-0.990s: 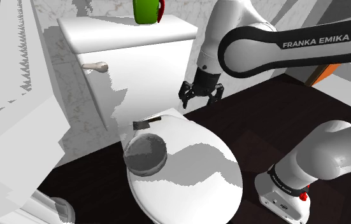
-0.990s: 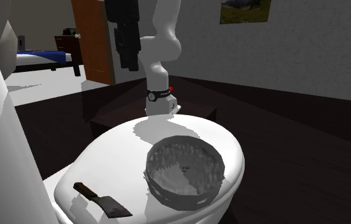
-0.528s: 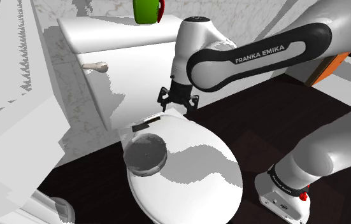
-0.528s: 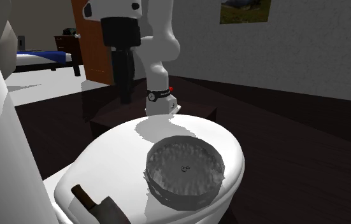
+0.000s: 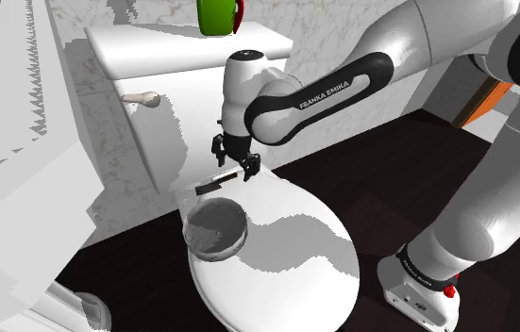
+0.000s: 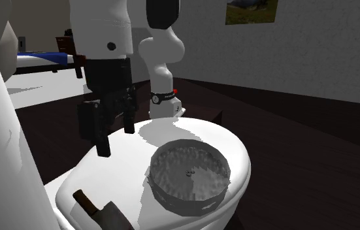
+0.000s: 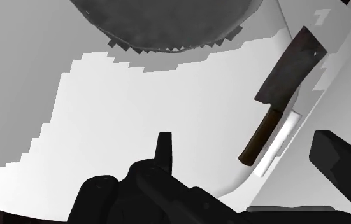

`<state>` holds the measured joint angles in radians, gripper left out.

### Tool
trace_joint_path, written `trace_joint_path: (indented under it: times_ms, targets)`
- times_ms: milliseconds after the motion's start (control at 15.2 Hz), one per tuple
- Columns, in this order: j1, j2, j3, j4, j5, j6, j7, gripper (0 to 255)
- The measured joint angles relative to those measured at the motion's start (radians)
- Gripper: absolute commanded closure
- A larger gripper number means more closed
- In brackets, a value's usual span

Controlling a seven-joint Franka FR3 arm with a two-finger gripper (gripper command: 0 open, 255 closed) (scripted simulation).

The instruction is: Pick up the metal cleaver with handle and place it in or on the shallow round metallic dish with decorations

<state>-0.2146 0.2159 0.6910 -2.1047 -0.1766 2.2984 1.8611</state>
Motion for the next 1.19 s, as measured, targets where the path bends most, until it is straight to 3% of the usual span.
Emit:
trace_joint_path:
  times_ms: [264,726,1122,1188]
  targets:
    - [0.069,0.15,-0.074,0.108,-0.106,0.009,0.207,0]
    - [0.102,0.226,-0.114,0.117,-0.164,0.066,0.262,0]
    - [0.104,0.234,-0.119,0.117,-0.17,0.073,0.265,0]
    - [0.104,0.234,-0.119,0.117,-0.17,0.073,0.265,255]
